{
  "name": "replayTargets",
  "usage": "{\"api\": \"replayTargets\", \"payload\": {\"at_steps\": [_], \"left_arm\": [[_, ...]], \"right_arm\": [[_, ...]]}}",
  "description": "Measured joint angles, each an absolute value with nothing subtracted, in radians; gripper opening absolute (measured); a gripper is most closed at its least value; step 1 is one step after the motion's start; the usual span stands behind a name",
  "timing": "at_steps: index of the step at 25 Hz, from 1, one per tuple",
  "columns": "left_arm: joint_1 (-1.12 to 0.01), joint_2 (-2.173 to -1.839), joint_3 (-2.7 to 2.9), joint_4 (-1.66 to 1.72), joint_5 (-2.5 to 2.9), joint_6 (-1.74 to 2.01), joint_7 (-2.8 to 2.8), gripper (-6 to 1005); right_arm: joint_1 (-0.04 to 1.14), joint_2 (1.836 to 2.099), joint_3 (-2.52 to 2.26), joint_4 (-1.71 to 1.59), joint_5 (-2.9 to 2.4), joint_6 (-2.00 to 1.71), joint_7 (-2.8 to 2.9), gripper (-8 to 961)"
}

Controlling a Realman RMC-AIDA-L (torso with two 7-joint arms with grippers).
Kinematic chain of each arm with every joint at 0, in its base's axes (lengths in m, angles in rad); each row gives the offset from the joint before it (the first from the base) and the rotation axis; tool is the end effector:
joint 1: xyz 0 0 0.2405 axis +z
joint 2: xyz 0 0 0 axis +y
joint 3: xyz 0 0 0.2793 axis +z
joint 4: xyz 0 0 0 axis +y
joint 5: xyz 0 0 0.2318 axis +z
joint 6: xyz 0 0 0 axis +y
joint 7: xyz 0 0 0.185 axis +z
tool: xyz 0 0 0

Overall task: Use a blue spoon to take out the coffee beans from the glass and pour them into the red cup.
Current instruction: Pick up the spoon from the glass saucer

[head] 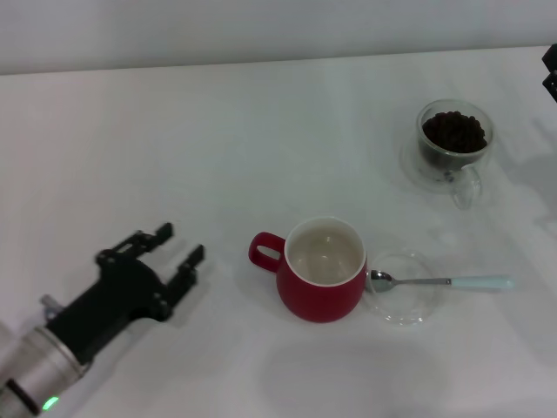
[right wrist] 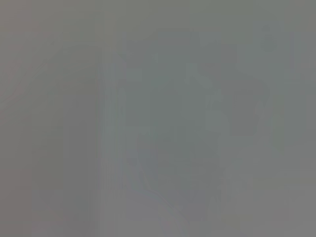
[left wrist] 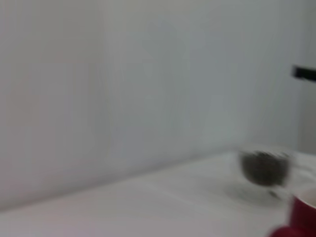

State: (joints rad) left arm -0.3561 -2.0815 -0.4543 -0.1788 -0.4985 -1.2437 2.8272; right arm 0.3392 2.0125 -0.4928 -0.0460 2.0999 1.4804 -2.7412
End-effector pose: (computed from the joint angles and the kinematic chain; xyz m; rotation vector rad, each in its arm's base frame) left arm -0.3162 0.2931 -0.1500 -2.2854 -0.4413 -0.7755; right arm 0.3898 0.3385 0.0319 -1.5667 0.4355 0.8317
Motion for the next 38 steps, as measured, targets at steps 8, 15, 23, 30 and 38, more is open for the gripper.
{"api": "replayTargets", "payload": {"at_steps": [8,15,23,30,38], "left_arm": [[-0.304,-2.081,-0.684,-0.103,-0.506,-1.382,2.827,508],[-0.304,-2.083,-0.772,-0.073,-0.674,-1.447,2.827,507],[-0.326,-2.081,-0.773,-0.073,-0.843,-1.458,2.827,507],[-0.348,-2.079,-0.774,-0.071,-0.953,-1.46,2.827,508],[-0.375,-2.08,-0.781,-0.069,-1.005,-1.443,2.826,506]], "right_arm": [[0.325,2.012,-0.501,-0.045,2.098,1.505,-2.741,784],[0.304,2.01,-0.497,-0.041,2.098,1.533,-2.732,784],[0.276,2.007,-0.492,-0.037,2.101,1.547,-2.661,784],[0.233,1.996,-0.492,-0.059,2.107,1.545,-2.432,784],[0.163,1.987,-0.452,-0.091,2.108,1.517,-2.07,783]]}}
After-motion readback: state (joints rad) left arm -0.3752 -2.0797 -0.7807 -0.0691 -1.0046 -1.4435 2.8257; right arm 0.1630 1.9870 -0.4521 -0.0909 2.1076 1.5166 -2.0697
